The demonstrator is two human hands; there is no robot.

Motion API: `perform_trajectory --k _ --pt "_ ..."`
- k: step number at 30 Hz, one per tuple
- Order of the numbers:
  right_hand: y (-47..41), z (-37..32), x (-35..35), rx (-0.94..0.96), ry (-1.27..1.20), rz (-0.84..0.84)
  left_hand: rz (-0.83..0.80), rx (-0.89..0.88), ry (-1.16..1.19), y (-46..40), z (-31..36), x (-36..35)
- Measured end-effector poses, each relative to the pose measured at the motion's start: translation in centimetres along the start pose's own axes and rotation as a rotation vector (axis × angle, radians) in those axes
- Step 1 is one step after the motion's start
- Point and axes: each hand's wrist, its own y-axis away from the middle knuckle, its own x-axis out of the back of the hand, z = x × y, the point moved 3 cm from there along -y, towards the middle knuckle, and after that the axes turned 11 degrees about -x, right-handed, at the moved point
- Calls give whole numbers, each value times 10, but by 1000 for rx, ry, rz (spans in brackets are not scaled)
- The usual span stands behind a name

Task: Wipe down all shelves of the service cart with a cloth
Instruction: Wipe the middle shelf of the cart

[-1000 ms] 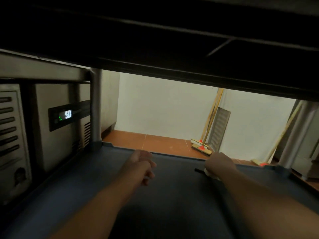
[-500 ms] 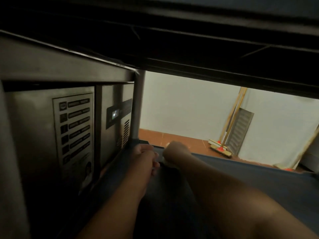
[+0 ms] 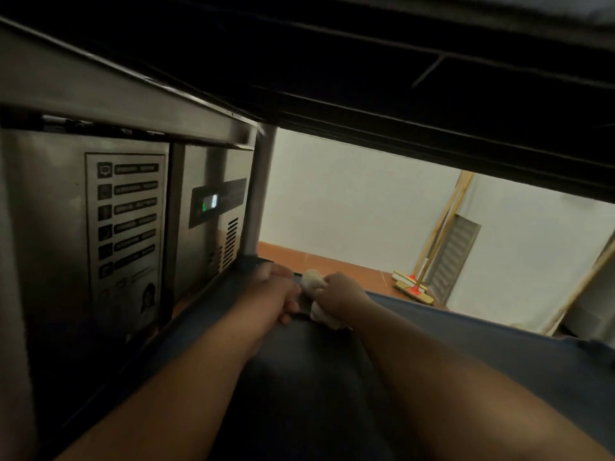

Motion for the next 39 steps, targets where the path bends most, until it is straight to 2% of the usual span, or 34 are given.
perform_trajectory --k 7,9,13,17,21,23,28,31,35,39 --pt "22 174 76 -121 144 104 -117 -2 -240 35 7 -31" --pt "33 221 99 -137 117 133 -175 5 -288 50 13 -36" --pt "62 253 116 -104 -13 143 -152 68 -272 86 18 -23" --pt "66 220 95 30 65 147 -72 89 -271 126 15 2" --pt "91 145 54 160 57 45 -16 68 -266 157 16 32" --pt "115 100 31 286 71 -12 -18 -4 -376 167 17 45" --pt "171 20 -15 567 108 -131 -111 -326 -870 201 30 63" --pt "192 6 -23 642 122 -189 -156 -352 -928 223 34 66" --pt "219 -6 -31 732 146 -238 -96 -399 -972 240 30 83" --pt "257 -22 -46 869 95 -291 -79 -544 -1149 256 23 99"
